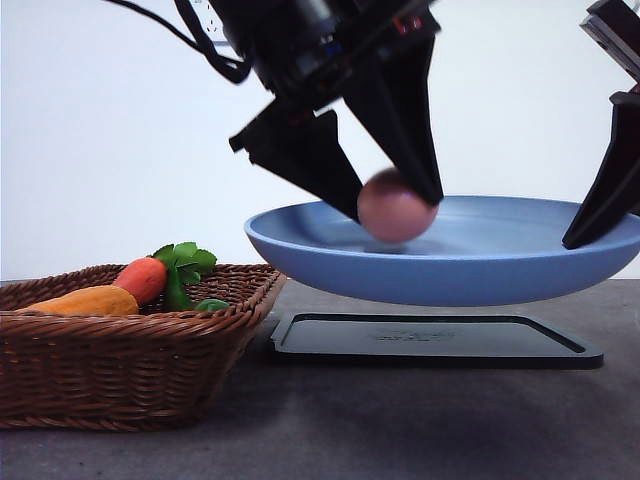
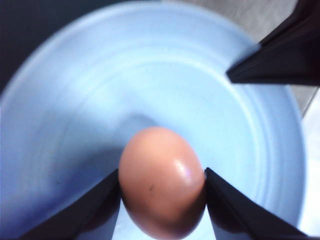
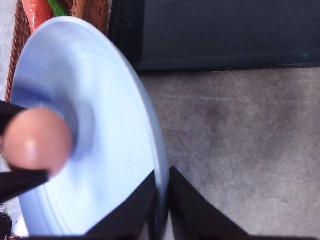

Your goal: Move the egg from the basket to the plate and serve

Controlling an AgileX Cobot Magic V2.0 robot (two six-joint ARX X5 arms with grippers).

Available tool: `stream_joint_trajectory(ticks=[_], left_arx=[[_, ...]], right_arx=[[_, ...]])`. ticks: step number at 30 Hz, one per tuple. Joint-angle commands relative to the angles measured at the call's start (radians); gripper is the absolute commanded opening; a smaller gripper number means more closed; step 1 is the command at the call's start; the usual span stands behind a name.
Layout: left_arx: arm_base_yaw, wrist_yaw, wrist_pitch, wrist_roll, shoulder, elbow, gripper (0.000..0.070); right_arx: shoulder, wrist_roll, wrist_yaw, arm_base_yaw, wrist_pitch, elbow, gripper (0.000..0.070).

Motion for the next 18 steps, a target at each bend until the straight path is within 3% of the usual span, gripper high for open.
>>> stream_joint_trajectory(ticks=[1, 12, 18], left_arx=[[-0.012, -0.003, 0.01, 0.008, 0.012, 0.014, 0.027], [-0.012, -0.003, 0.011, 0.004, 0.013, 0.014, 0.0452], [-0.008, -0.003, -0.003, -0.037, -0.011, 0.014, 0.0465]], right_arx=[[0.008, 0.017, -0.011, 0.009, 0.012, 0.003, 0.0], [0.008, 0.043, -0.047, 0.013, 0.012, 0.003, 0.0], [0.014, 0.07, -0.055, 0.009, -0.012, 0.004, 0.0]])
